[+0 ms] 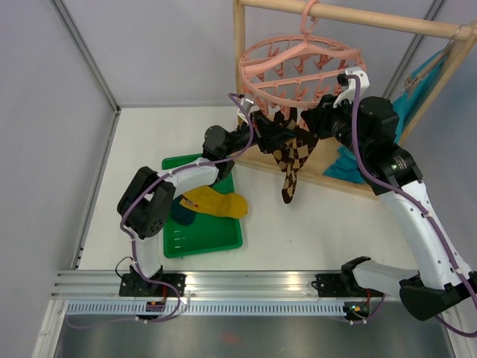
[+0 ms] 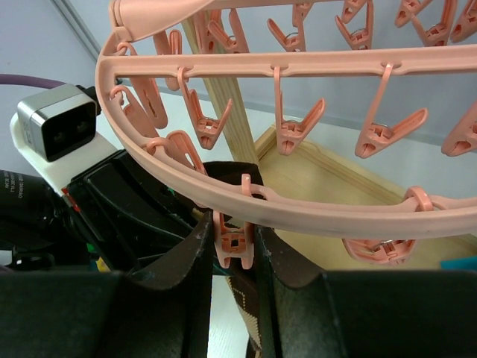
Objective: Clip the socks to the hanger
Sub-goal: Clamp the sock onto the hanger.
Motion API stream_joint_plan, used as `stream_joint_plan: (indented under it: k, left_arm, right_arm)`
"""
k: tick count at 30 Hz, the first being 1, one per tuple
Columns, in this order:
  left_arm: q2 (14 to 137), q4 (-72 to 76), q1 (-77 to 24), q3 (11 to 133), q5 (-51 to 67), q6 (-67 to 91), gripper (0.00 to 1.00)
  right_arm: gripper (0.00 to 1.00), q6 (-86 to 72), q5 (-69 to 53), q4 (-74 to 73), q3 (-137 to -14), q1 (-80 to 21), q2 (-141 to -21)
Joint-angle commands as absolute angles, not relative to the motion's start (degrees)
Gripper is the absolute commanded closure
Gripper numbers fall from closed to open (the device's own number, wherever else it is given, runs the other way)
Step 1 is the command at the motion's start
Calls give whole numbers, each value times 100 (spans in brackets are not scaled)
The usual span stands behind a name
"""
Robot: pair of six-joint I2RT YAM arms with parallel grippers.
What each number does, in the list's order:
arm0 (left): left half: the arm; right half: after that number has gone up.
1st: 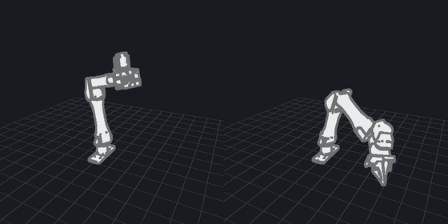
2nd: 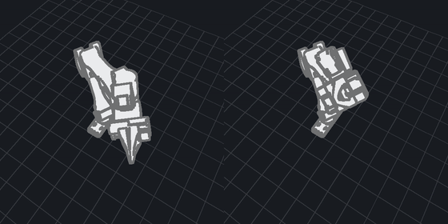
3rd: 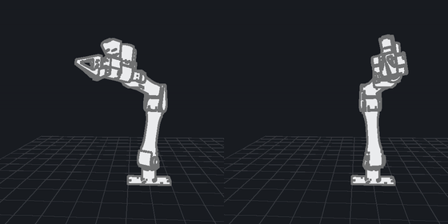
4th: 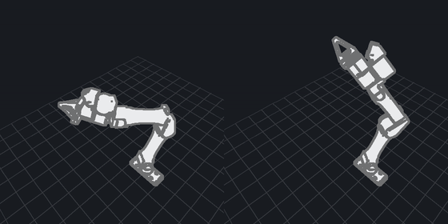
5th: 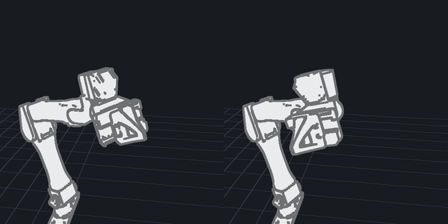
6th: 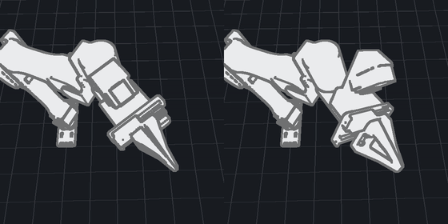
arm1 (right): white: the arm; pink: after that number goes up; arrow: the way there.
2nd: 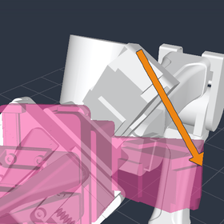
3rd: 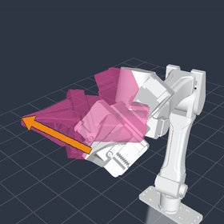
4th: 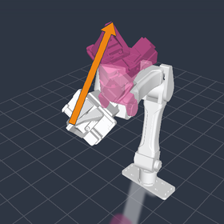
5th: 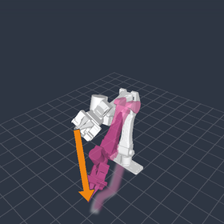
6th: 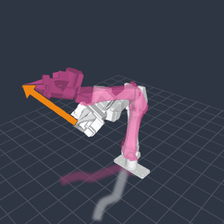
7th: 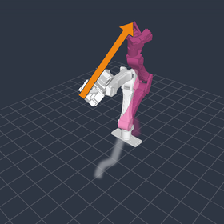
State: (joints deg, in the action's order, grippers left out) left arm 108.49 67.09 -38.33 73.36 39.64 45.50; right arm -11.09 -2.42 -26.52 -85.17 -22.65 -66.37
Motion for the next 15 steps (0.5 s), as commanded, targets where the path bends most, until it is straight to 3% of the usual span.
stream_joint_plan:
  k: [1,15]
  left_arm:
    - [10951,7347,-3762,7602,4104,4930,98]
    - [11066,8033,-3621,7576,4008,5467,98]
  right_arm:
    - [100,-1020,-474,-2250,-8526,-2285,-6565]
    - [100,-870,-404,-2250,-8402,-2276,-6530]
